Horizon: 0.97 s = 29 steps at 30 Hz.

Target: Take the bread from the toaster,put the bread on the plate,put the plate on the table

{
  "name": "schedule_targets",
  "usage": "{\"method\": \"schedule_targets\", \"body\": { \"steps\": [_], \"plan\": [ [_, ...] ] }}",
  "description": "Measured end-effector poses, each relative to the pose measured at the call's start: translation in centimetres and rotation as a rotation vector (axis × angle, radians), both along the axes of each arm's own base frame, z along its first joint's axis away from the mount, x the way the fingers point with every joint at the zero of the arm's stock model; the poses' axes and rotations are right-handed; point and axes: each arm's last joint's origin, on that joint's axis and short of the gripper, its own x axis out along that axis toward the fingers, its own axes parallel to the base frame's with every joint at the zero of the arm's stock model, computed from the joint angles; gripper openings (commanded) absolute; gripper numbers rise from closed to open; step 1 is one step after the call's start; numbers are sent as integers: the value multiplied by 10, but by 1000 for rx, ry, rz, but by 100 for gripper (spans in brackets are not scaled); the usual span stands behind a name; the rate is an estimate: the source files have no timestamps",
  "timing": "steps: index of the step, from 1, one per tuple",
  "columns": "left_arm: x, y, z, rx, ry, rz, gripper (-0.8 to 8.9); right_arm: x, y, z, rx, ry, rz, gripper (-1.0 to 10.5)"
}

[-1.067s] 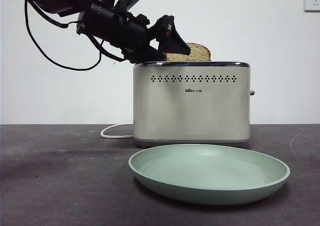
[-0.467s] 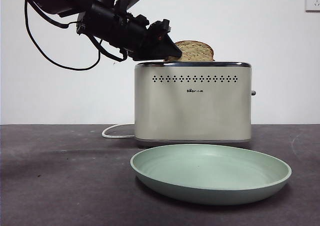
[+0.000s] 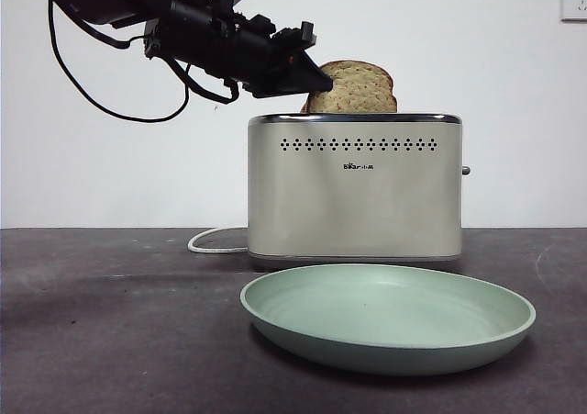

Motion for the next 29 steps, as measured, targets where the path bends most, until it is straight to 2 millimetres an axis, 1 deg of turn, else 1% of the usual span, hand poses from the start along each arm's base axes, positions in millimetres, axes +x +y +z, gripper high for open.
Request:
{"method": "schedule_targets", "body": {
  "steps": [3, 6, 11, 16, 21, 25, 29],
  "plan": [
    [-1, 0, 11, -13, -8, -6, -9, 0, 0, 0, 0, 0, 0, 689],
    [-5, 3, 34, -30, -39, -6, -9, 0, 0, 0, 0, 0, 0, 690],
    [-25, 13, 81, -81, -136, -7, -9, 0, 0, 0, -1, 0, -1, 689],
    [-47, 25, 108, -78, -130, -8, -9, 6, 1, -2, -5, 24, -2, 688],
    [-76, 40, 133, -67, -112, -11, -9, 24, 3, -11, -13, 103, -5, 688],
    [-105, 55, 157, -76, -130, -14, -9, 46, 6, -21, -19, 159, -7, 688],
    [-134, 70, 175, -75, -133, -14, -9, 70, 9, -35, -28, 225, -8, 688]
  ]
}}
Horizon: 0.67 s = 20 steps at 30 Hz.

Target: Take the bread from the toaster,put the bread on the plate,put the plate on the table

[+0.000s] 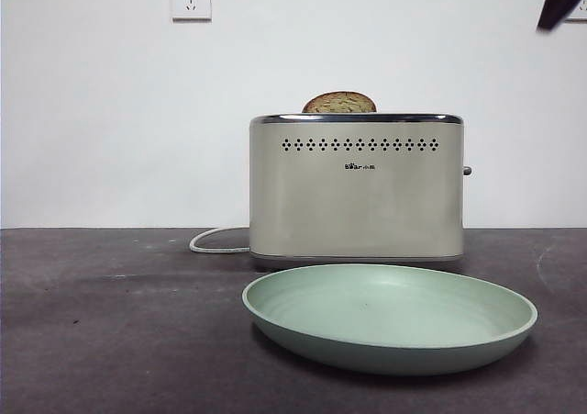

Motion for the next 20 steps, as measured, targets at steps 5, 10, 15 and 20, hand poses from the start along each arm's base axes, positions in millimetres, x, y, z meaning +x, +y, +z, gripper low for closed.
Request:
{"method": "schedule_targets", "body": {
  "steps": [5, 10, 15, 20],
  "plan": [
    [-30, 16, 8, 31, 57, -6, -9, 33, 5, -25, -12, 93, 1, 682],
    [-50, 26, 5, 83, 157, -7, -9, 59, 13, -54, -23, 178, 19, 559],
    [-60, 31, -2, 127, 243, -17, -9, 77, 24, -80, -36, 245, 49, 558],
    [-66, 30, -8, 161, 320, -72, -9, 89, 36, -100, -45, 274, 84, 469]
  ]
}}
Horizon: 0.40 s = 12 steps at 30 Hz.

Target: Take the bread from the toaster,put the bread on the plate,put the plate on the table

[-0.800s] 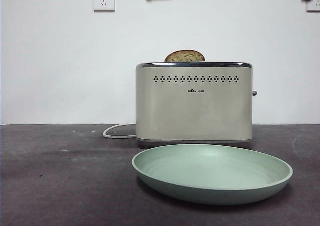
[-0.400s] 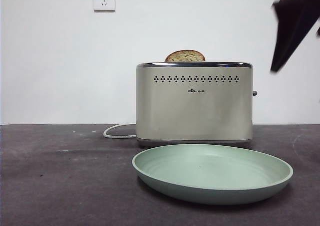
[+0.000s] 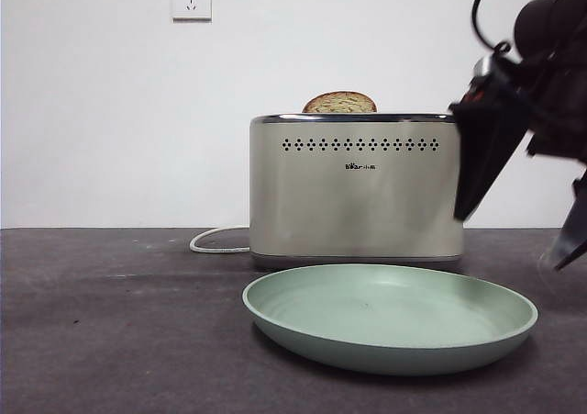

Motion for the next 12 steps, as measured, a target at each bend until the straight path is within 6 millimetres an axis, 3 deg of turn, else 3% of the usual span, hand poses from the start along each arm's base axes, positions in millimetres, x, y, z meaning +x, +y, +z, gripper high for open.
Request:
{"method": "schedule_targets", "body": {
  "steps": [3, 12],
  "plan": [
    [-3, -1, -3, 12, 42, -25, -9, 5, 6, -9, -1, 5, 18, 362],
    [-11, -2, -12, 14, 185, -138, -9, 12, 10, -20, 0, -1, 25, 341]
  ]
}}
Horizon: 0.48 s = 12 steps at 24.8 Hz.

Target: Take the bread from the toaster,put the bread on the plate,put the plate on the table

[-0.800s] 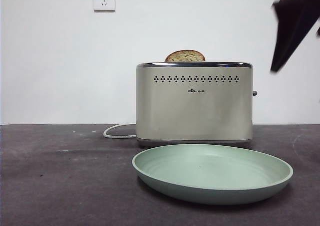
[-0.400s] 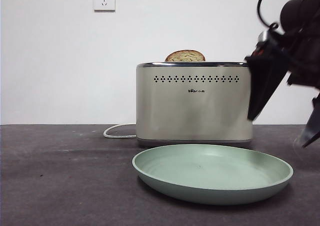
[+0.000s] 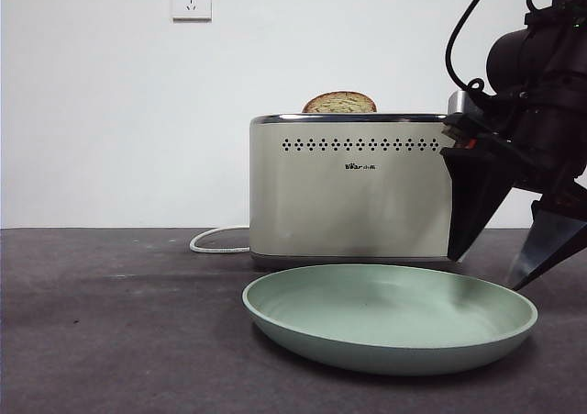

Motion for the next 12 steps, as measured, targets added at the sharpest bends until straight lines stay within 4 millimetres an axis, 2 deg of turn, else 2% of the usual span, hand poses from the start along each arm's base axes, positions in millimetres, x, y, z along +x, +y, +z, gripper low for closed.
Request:
{"method": "schedule_targets", "body": {
  "steps": [9, 12],
  "plan": [
    [-2, 0, -2, -1, 34, -33, -9, 4, 1, -14, -11, 42, 0, 334],
    [-2, 0, -2, 0, 36, -33, -9, 5, 1, -18, -14, 56, 0, 106]
  ]
}}
